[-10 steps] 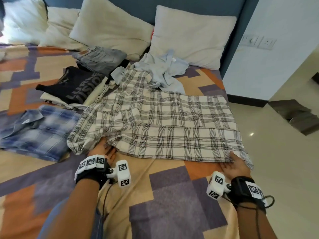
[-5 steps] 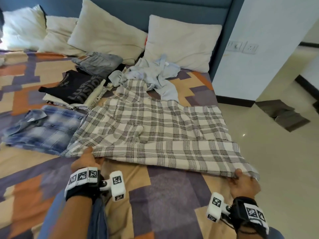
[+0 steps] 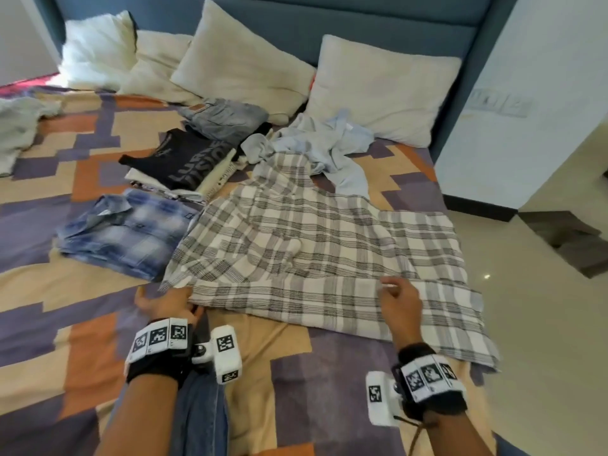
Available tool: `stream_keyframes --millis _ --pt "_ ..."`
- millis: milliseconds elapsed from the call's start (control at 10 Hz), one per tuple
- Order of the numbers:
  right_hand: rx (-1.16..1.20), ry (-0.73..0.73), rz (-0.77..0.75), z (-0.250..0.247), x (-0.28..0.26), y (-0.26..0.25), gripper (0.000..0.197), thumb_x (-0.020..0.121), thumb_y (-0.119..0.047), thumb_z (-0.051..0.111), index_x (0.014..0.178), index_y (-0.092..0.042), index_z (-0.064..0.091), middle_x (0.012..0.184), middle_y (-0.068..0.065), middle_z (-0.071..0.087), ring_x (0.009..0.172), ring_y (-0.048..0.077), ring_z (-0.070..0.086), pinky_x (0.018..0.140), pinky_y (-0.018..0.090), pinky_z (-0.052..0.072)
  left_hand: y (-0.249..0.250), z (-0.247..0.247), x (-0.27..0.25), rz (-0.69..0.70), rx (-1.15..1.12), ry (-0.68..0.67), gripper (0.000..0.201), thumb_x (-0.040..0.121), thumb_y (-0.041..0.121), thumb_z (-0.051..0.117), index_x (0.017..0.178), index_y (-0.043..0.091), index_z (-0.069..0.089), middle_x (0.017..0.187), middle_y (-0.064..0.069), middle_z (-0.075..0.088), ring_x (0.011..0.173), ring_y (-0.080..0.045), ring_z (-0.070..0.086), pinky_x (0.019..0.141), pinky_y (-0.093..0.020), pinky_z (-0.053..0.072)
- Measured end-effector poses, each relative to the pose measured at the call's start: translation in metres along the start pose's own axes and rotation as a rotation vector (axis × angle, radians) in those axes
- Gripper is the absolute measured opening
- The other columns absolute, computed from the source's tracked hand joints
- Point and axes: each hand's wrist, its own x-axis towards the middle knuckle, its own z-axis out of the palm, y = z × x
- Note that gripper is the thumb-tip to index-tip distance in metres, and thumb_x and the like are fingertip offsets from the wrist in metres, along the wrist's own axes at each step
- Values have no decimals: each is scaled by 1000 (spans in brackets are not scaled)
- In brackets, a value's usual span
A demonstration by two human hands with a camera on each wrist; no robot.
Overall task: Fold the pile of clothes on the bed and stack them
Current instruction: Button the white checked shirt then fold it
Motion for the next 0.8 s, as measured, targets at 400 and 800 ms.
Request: stream_keyframes --millis 400,800 --pt "-430 -681 -301 212 71 -118 51 92 -20 68 137 -7 47 137 11 54 123 28 54 92 30 45 -21 -1 50 68 51 141 65 75 -9 64 119 35 43 116 -7 59 93 -28 63 66 -36 58" --pt "-221 -918 -60 257 97 -119 60 71 -7 83 126 1 59 127 16 63 118 34 59 106 53 43 -24 -3 62 54 78 140 58 77 -12 63 118 27 53 115 -10 65 86 -24 65 62 -33 51"
